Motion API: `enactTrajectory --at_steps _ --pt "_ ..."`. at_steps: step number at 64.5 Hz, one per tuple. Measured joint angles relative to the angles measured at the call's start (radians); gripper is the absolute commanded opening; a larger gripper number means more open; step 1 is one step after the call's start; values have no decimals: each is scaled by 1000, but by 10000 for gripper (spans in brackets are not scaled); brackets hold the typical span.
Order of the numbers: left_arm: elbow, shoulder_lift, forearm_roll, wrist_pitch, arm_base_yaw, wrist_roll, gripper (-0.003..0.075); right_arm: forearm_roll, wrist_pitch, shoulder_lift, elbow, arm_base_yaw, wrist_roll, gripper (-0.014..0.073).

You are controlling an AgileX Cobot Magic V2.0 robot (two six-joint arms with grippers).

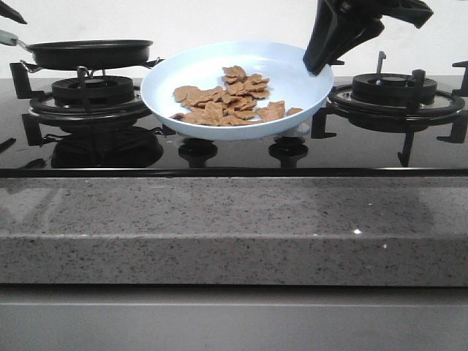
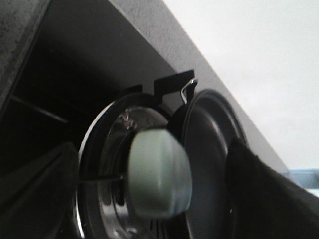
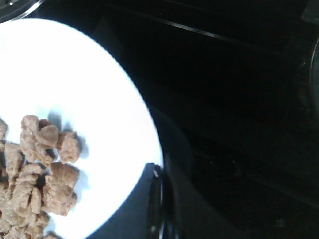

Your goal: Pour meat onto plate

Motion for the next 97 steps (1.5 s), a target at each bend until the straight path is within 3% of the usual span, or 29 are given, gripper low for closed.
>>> enactTrajectory --at_steps 13,19,27,41,45,65,80,97 --pt "0 -31 99 87 1 0 616 0 0 0 0 0 0 -71" --pt "0 -56 135 134 1 0 566 0 0 0 0 0 0 -71" --pt "0 -94 182 169 1 -6 419 0 0 0 0 0 0 -71" --pt "10 -133 219 227 -1 -16 54 0 0 0 0 0 0 -71" --pt "12 -137 221 246 -8 -21 -19 0 0 0 0 0 0 -71" --pt "67 -241 308 185 -110 -27 -20 0 0 0 0 0 0 -71" --pt "180 -470 624 -49 -269 -91 -20 0 0 0 0 0 0 -71" --pt "388 -731 1036 -258 -446 -298 -20 0 0 0 0 0 0 -71"
